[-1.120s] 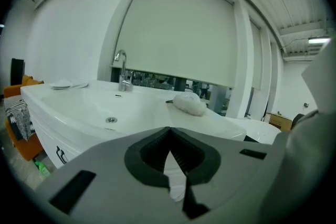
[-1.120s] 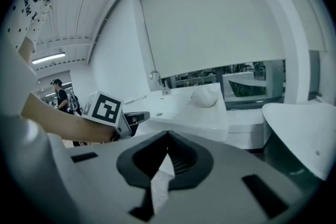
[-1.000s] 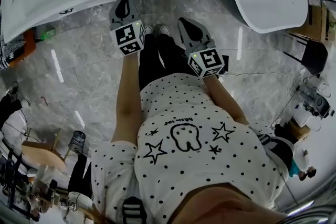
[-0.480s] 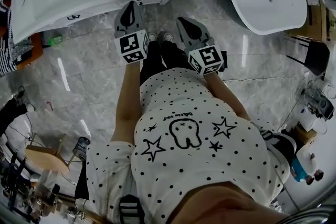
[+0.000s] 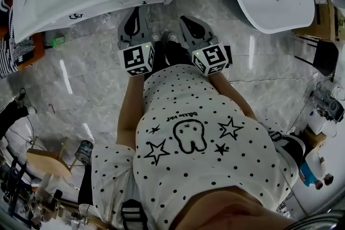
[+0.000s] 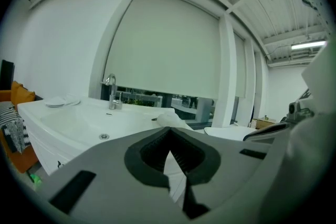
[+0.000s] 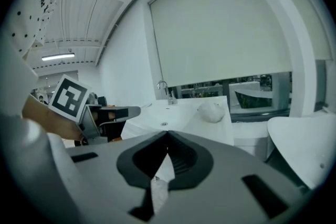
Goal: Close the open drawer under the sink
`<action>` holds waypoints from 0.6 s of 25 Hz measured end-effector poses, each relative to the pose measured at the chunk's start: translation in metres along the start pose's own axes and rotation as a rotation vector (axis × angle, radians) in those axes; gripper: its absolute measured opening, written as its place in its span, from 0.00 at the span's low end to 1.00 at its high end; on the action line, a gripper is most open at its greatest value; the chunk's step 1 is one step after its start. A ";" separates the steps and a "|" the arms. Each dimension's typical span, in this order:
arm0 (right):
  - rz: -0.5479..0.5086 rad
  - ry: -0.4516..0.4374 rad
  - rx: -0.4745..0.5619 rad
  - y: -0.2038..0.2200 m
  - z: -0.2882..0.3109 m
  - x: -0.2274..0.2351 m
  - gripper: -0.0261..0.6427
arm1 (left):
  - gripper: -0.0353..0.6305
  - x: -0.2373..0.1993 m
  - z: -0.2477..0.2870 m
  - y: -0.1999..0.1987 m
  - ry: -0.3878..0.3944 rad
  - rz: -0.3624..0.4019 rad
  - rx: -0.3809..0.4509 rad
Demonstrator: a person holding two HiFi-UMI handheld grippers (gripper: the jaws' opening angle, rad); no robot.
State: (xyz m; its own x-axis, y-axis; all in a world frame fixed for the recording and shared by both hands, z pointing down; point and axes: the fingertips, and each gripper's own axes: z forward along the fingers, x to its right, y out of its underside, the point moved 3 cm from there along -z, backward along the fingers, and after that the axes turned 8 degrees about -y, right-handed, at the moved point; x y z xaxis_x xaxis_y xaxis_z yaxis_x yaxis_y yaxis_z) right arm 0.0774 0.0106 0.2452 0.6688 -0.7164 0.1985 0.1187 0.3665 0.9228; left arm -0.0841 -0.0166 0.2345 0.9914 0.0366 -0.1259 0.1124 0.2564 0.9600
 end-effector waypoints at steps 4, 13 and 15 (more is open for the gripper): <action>0.006 0.002 -0.006 0.003 -0.004 -0.002 0.06 | 0.06 0.005 -0.014 -0.002 -0.004 -0.001 0.005; -0.001 -0.004 0.007 -0.003 -0.008 -0.003 0.06 | 0.06 0.023 -0.037 -0.015 0.048 0.010 0.025; -0.004 -0.007 0.005 -0.002 -0.008 -0.006 0.06 | 0.06 0.023 -0.040 -0.016 0.051 0.006 0.028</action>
State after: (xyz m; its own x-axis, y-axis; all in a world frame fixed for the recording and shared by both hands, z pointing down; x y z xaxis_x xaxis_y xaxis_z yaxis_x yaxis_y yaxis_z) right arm 0.0795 0.0191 0.2397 0.6633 -0.7220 0.1968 0.1176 0.3603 0.9254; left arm -0.0655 0.0191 0.2061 0.9873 0.0876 -0.1325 0.1095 0.2285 0.9674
